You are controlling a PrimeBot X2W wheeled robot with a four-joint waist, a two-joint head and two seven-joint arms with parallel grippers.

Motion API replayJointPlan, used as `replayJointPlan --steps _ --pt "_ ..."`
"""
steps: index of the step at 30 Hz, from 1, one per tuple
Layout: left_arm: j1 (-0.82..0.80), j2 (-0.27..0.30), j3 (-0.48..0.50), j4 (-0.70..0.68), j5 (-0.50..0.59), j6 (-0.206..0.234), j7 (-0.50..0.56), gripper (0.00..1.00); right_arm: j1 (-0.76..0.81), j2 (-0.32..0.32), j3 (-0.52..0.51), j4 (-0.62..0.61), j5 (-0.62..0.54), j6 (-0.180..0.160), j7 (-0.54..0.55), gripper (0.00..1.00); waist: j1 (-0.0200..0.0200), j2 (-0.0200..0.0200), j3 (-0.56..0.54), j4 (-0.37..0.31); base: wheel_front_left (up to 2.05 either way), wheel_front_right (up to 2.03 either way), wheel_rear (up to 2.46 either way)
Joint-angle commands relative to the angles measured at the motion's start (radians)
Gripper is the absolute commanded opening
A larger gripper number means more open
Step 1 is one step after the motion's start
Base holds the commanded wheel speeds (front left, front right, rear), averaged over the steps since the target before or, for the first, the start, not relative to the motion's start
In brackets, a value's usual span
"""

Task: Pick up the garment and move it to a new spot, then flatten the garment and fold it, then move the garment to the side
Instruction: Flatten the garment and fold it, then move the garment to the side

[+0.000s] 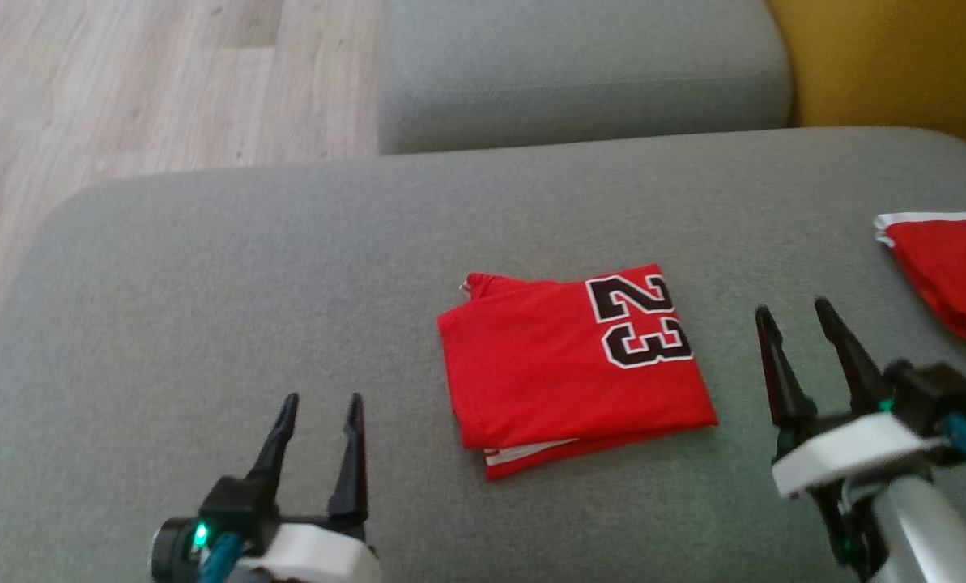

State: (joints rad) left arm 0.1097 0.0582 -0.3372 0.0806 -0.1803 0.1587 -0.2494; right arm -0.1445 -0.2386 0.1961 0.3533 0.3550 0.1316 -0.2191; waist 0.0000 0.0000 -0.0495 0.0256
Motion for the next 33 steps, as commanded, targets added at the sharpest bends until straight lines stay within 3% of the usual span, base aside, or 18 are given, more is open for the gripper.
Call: replayJointPlan --steps 1,5,13,33 --pt "-0.014 -0.008 0.047 -0.045 -0.006 0.008 -0.012 1.0 -0.008 -0.017 0.021 -0.026 0.01 -0.001 -0.021 1.0 0.0 0.0 -0.018 -0.016 0.0 0.0 0.0" --pt "0.019 -0.008 0.083 -0.065 -0.011 0.009 -0.012 1.0 0.041 -0.026 0.044 -0.031 0.013 -0.001 -0.041 1.0 0.0 0.0 -0.043 -0.032 0.0 0.0 0.0" --pt "0.092 -0.008 0.146 -0.073 0.016 -0.015 -0.012 1.0 0.161 0.018 0.028 -0.08 0.008 -0.001 -0.042 1.0 0.0 0.0 -0.092 -0.037 0.0 0.0 0.0" --pt "0.17 -0.008 0.182 -0.064 0.014 -0.064 -0.012 1.0 0.202 0.031 0.035 -0.06 0.013 -0.001 -0.043 1.0 0.0 0.0 -0.139 -0.015 0.0 0.0 0.0"
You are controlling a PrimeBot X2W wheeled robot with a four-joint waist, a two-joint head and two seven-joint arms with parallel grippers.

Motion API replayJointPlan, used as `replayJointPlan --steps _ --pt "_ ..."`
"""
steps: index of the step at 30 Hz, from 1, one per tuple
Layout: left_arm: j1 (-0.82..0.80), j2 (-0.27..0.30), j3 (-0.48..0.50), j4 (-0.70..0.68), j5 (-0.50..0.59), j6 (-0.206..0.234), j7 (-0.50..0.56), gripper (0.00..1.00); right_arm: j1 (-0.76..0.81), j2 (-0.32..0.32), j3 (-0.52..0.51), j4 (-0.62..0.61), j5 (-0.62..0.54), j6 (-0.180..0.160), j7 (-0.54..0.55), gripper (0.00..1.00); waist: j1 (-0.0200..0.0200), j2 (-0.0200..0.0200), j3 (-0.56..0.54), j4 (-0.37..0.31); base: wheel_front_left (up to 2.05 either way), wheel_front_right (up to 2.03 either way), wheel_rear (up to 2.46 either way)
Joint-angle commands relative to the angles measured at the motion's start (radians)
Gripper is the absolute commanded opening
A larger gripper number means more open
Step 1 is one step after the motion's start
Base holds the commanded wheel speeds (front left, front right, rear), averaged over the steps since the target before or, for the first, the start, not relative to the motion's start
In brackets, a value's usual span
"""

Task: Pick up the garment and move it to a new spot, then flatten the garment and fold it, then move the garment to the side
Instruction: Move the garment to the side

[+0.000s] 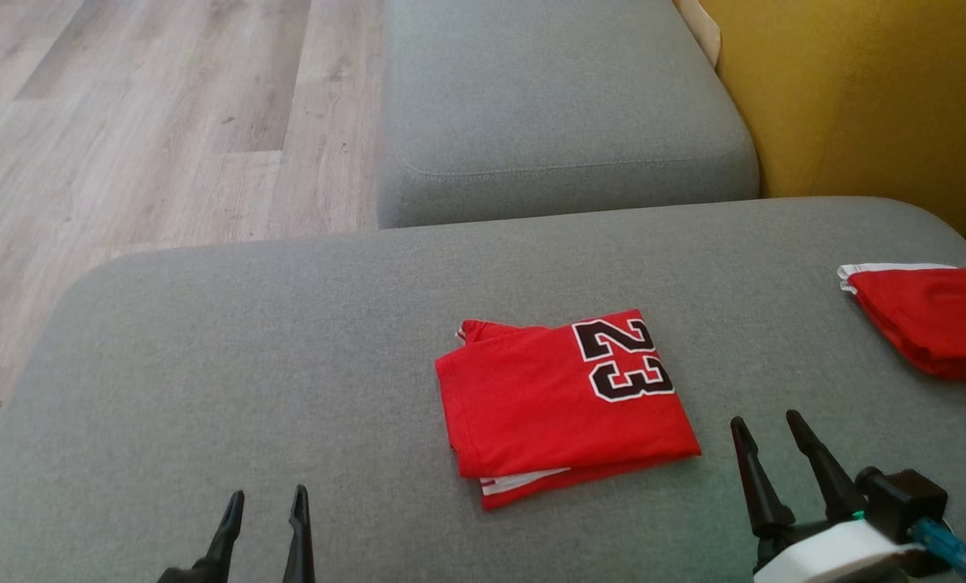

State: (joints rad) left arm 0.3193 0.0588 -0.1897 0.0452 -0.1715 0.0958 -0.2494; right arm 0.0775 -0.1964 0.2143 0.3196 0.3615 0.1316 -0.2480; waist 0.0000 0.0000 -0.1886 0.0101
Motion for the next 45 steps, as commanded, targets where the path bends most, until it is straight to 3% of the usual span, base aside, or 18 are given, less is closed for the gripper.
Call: replayJointPlan --steps 1,21,34,45 --pt "-0.039 -0.009 0.035 -0.03 0.007 -0.002 -0.012 1.0 -0.02 -0.011 0.018 -0.026 0.007 -0.001 -0.014 1.0 0.0 0.0 -0.001 0.002 0.0 0.0 0.0" --pt "-0.034 -0.009 0.036 -0.039 0.029 -0.012 -0.012 1.0 -0.014 -0.017 0.029 -0.031 0.022 -0.001 -0.014 1.0 0.0 0.0 0.001 0.035 0.0 0.0 0.0" --pt "-0.067 -0.009 -0.003 -0.042 0.026 -0.001 -0.012 1.0 -0.074 -0.043 0.05 0.044 0.053 -0.001 -0.014 1.0 0.0 0.0 0.088 0.057 0.0 0.0 0.0" --pt "-0.145 -0.009 -0.1 -0.044 0.027 0.015 -0.012 1.0 -0.346 -0.138 0.184 0.221 0.267 -0.001 0.207 1.0 0.0 0.0 0.174 0.087 0.0 0.0 0.0"
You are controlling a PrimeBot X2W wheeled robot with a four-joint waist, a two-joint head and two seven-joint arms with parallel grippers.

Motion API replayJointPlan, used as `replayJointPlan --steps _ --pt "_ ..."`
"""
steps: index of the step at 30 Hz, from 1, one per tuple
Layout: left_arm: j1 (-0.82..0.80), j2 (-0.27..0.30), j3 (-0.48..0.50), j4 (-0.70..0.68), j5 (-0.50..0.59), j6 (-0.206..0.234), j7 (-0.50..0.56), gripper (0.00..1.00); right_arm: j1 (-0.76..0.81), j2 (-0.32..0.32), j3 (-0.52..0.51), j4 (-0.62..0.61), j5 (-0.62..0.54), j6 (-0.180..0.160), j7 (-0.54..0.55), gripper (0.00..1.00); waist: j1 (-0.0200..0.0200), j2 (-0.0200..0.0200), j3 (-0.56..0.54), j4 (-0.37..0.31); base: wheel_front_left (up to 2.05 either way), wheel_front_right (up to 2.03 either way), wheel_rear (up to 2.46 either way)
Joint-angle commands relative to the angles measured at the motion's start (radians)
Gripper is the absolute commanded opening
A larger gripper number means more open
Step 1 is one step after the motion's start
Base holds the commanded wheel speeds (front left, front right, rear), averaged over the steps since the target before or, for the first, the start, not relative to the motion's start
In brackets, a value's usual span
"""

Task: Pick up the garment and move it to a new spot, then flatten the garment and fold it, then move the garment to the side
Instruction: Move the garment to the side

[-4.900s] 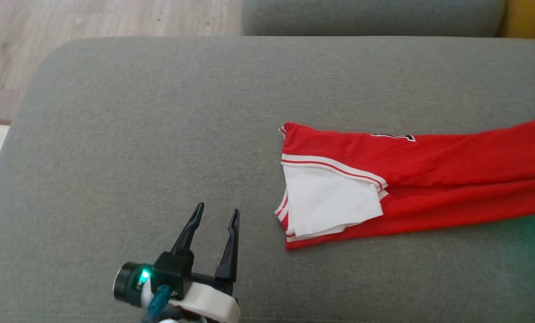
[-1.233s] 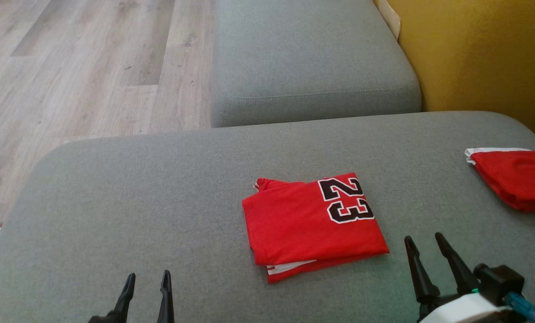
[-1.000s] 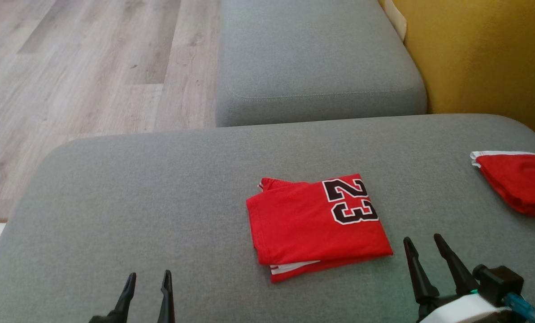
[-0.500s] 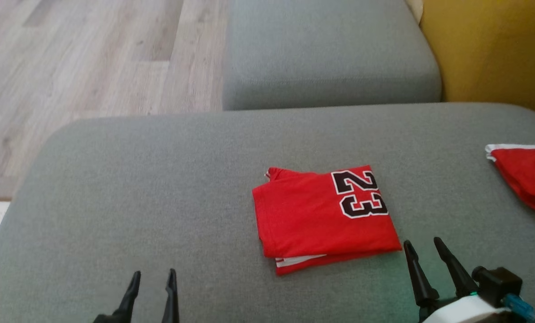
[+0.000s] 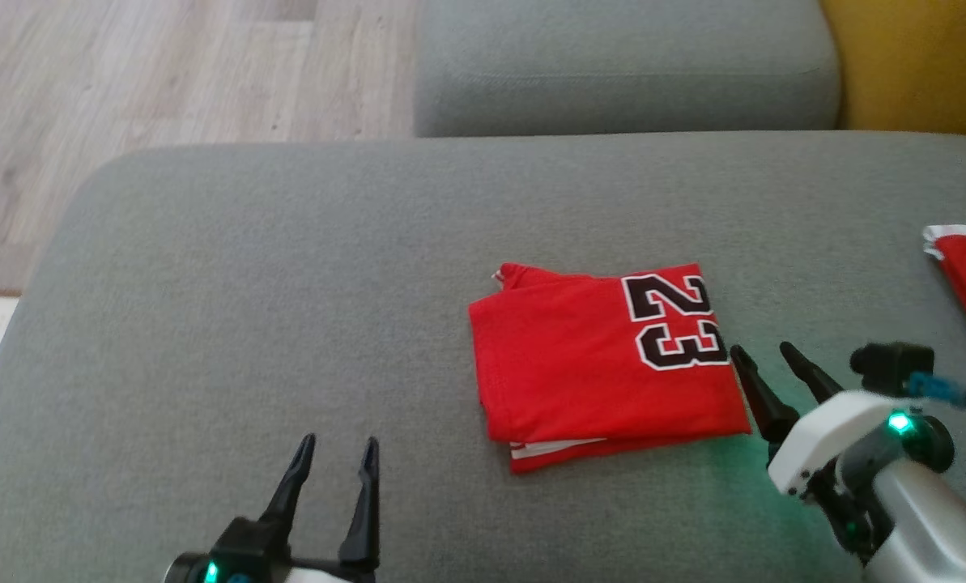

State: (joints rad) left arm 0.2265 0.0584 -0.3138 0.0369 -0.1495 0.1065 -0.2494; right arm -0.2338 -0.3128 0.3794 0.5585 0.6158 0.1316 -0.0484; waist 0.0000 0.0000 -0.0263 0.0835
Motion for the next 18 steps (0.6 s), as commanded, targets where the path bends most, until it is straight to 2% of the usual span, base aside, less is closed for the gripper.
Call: replayJointPlan --steps 1,7,15,16,17,18 --pt "-0.06 -0.008 0.015 -0.036 0.006 0.006 -0.012 1.0 -0.053 -0.028 0.028 0.0 0.039 -0.001 0.037 1.0 0.0 0.0 0.017 0.02 0.0 0.0 0.0" --pt "-0.093 -0.008 -0.027 -0.046 0.029 0.011 -0.012 1.0 -0.149 -0.066 0.085 0.093 0.153 -0.001 0.17 1.0 0.0 0.0 0.052 0.051 0.0 0.0 0.0" --pt "-0.121 -0.008 -0.054 -0.062 0.026 0.026 -0.012 1.0 -0.24 -0.07 0.127 0.225 0.196 -0.001 0.177 1.0 0.0 0.0 0.091 0.077 0.0 0.0 0.0" --pt "-0.124 -0.008 -0.056 -0.063 0.025 0.029 -0.012 1.0 -0.248 -0.071 0.135 0.237 0.201 -0.001 0.18 0.92 0.0 0.0 0.097 0.079 0.0 0.0 0.0" --pt "-0.127 -0.008 -0.059 -0.062 0.025 0.03 -0.012 1.0 -0.255 -0.071 0.145 0.244 0.208 -0.001 0.18 0.57 0.0 0.0 0.102 0.079 0.0 0.0 0.0" --pt "-0.129 -0.008 -0.062 -0.062 0.025 0.033 -0.012 1.0 -0.26 -0.07 0.153 0.249 0.219 -0.001 0.18 0.33 0.0 0.0 0.107 0.079 0.0 0.0 0.0"
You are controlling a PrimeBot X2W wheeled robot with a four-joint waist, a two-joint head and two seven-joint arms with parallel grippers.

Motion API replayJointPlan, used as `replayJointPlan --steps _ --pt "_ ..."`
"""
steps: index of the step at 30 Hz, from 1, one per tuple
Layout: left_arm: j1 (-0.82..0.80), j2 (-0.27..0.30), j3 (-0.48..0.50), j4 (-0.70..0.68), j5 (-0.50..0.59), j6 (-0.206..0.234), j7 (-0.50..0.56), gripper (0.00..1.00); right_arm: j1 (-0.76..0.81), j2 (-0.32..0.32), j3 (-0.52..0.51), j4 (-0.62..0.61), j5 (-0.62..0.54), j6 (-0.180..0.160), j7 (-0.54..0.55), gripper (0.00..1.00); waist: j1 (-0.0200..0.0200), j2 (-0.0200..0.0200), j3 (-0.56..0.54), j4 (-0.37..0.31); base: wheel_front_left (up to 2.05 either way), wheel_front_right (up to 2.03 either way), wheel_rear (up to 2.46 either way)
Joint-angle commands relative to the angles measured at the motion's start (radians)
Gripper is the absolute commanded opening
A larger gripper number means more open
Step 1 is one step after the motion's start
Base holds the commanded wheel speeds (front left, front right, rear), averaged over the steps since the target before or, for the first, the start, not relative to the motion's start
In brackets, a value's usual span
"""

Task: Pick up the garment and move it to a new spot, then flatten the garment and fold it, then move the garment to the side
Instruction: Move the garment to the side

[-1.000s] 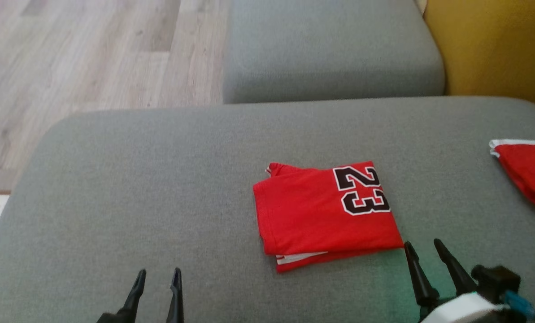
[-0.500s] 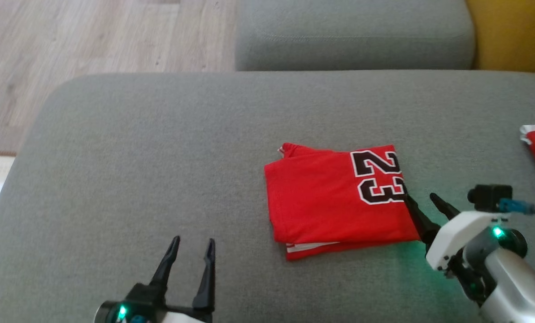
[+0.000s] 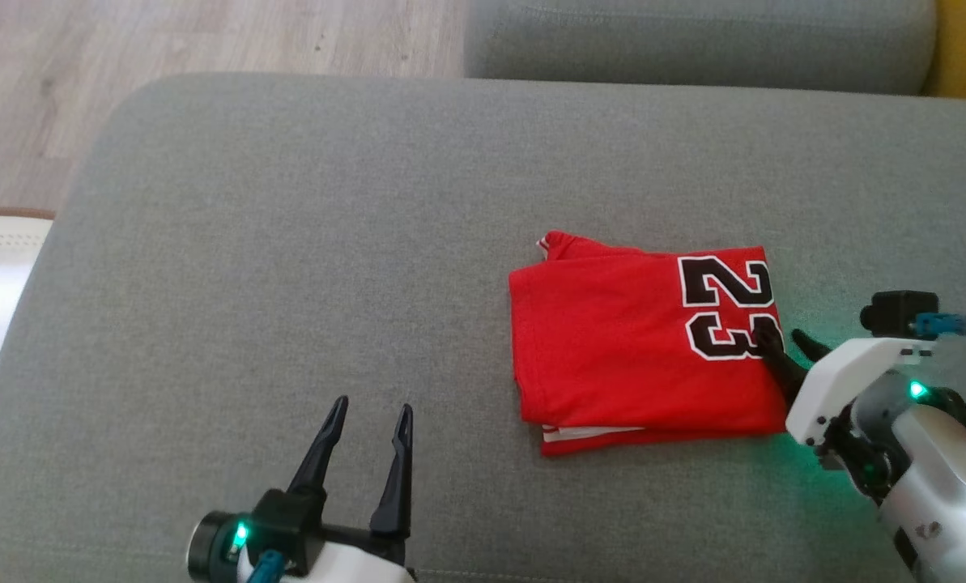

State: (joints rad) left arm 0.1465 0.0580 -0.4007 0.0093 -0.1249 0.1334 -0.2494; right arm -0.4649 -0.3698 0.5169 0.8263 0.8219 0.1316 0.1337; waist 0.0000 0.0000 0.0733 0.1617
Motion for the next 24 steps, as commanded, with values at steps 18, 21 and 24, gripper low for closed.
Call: replayJointPlan --steps 18,21,24 --pt "-0.214 -0.008 -0.014 -0.109 0.041 -0.013 -0.012 1.0 -0.307 -0.323 0.112 -0.104 -0.021 -0.001 -0.1 0.0 0.0 0.0 0.246 -0.269 0.0 0.0 0.0" --pt "-0.252 -0.008 -0.016 -0.112 0.052 -0.037 -0.012 1.0 -0.362 -0.368 0.108 -0.1 -0.041 -0.001 -0.102 0.0 0.0 0.0 0.283 -0.315 0.0 0.0 0.0" --pt "-0.282 -0.008 -0.015 -0.109 0.064 -0.056 -0.012 1.0 -0.405 -0.397 0.099 -0.092 -0.057 -0.001 -0.105 0.0 0.0 0.0 0.306 -0.347 0.0 0.0 0.0"
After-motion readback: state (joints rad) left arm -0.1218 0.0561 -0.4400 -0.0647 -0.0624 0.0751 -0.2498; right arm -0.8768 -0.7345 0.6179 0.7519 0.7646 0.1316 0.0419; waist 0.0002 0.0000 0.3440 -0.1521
